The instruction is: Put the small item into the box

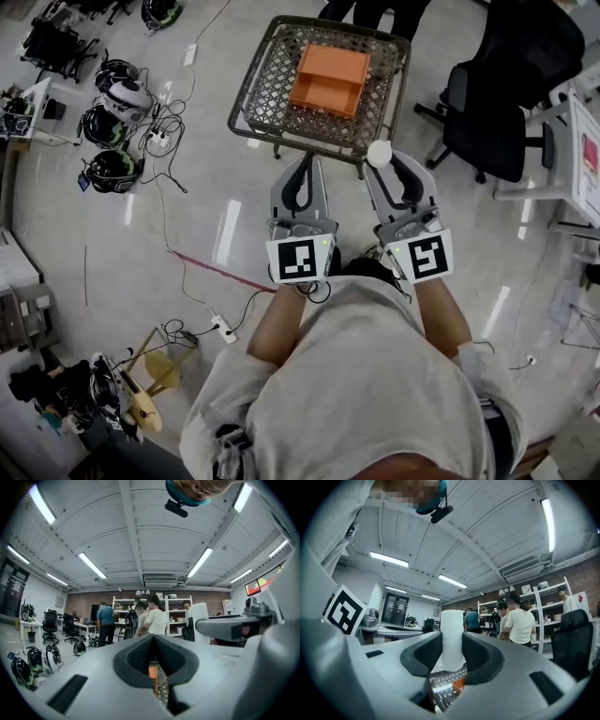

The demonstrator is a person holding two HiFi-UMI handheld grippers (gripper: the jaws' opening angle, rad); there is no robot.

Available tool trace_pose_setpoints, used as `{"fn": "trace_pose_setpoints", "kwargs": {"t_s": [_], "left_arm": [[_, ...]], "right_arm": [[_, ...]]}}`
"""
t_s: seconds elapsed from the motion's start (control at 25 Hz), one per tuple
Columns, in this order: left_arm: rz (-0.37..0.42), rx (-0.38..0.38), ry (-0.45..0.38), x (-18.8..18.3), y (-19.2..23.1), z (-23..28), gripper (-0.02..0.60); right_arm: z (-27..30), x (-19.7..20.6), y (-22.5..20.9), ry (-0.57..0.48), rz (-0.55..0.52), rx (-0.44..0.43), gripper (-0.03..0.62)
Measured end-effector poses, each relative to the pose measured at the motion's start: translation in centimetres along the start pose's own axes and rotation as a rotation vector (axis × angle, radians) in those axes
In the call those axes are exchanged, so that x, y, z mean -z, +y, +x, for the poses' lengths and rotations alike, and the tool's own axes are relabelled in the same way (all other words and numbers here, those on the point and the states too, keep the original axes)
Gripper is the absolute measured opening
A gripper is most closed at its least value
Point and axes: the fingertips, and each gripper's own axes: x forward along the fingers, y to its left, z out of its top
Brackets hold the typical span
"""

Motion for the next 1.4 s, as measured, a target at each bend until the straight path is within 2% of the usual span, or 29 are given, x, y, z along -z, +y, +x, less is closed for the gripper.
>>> {"fn": "trace_pose_setpoints", "kwargs": {"t_s": [0.08,0.24,0.52,1.04,1.4], "left_arm": [[-0.008,-0.002,0.004,0.2,0.6,-0.2,0.006],[-0.017,0.002,0.009,0.7,1.9,-0.3,0.006],[-0.007,0.06,0.025,1.1,4.8,0.3,0.006],[-0.056,0.106,0.039,2.1,12.7,1.8,0.006],[-0.06,0.135,0.05,2.3,13.9,2.4,0.006]], "right_arm": [[0.5,0.3,0.6,0.02,0.016,-0.005,0.123],[1.4,0.8,1.3,0.025,-0.025,-0.01,0.123],[4.1,0.9,3.2,0.049,-0.039,0.006,0.123],[10.1,1.5,6.4,0.082,-0.071,0.055,0.124],[12.0,1.7,6.4,0.094,-0.068,0.061,0.124]]}}
